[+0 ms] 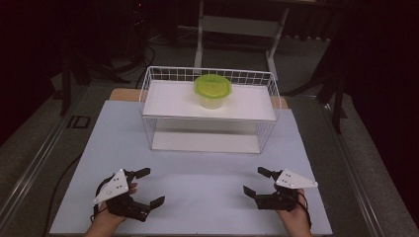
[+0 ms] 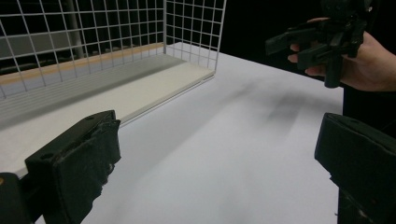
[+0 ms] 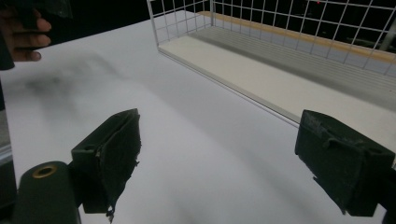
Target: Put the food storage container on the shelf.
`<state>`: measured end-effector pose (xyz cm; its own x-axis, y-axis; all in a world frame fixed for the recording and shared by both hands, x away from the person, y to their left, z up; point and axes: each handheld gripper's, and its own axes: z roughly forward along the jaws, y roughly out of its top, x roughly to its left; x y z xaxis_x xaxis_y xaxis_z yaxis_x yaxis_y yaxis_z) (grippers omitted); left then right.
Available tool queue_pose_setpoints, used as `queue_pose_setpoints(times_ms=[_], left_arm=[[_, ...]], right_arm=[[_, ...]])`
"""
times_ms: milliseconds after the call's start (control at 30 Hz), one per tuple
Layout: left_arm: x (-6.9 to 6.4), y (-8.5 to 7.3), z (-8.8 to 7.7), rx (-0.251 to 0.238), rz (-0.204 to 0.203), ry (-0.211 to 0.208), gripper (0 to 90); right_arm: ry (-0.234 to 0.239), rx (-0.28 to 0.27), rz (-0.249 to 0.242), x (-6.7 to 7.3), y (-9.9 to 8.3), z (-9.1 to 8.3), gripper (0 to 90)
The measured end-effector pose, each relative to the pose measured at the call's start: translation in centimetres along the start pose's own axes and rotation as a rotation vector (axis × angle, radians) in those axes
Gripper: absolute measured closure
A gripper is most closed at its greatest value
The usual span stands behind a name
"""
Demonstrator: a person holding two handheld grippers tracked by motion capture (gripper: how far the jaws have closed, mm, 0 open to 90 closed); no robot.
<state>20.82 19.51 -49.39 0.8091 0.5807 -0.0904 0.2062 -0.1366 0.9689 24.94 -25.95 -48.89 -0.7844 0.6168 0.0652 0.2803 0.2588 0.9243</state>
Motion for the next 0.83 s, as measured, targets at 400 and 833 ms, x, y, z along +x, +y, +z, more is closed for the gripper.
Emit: queue_pose_setpoints(times_ms=[400, 833], left_arm=[[-0.58, -0.29, 0.31, 0.018, 0.004, -0.01, 0.7], [-0.74, -0.28, 0.26, 0.013, 0.009, -0.011, 0.7]], right_arm=[[0.004, 0.015, -0.013, -0.09, -0.54, 0.54, 14.4], [0.008, 0.014, -0.014, -0.12, -0.56, 0.52, 14.5]])
